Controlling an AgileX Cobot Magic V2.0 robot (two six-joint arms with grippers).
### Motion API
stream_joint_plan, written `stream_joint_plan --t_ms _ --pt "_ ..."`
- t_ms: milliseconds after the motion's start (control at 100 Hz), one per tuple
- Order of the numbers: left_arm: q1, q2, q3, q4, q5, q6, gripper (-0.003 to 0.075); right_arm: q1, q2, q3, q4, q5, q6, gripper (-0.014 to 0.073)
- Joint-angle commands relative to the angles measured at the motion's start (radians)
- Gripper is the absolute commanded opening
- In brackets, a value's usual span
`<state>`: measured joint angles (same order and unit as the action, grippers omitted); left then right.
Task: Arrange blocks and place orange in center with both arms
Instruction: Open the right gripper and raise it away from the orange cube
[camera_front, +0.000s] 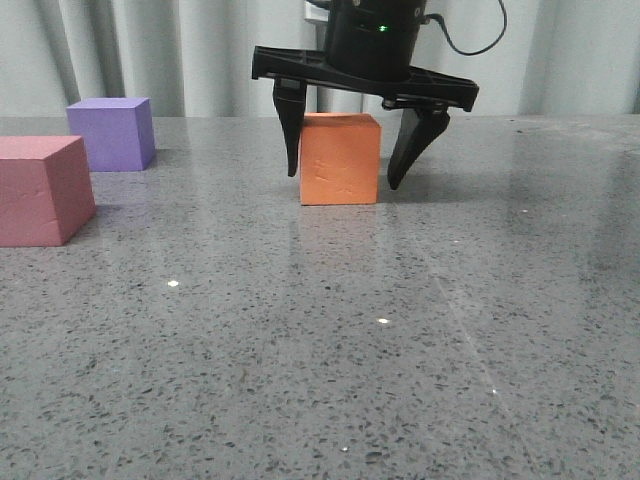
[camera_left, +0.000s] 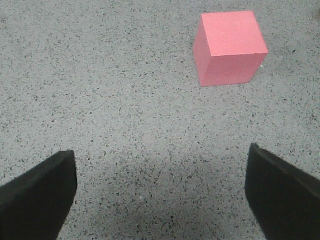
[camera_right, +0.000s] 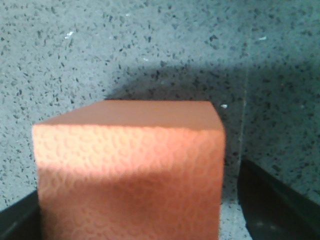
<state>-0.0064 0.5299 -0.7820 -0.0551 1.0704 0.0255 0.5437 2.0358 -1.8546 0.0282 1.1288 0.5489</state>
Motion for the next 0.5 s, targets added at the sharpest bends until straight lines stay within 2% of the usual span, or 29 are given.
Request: stream_joint_plan --t_ms 0,490 --pt "-0.009 0.013 -0.033 -0.016 -0.056 0.0 0.0639 0.002 -0.062 -0.024 0.002 -0.014 -0.003 0.0636" --pt "-0.009 0.013 -0.033 -0.016 -0.047 0.0 0.0639 0.002 -0.161 -0.028 -0.01 -0.048 -0.003 0.0636"
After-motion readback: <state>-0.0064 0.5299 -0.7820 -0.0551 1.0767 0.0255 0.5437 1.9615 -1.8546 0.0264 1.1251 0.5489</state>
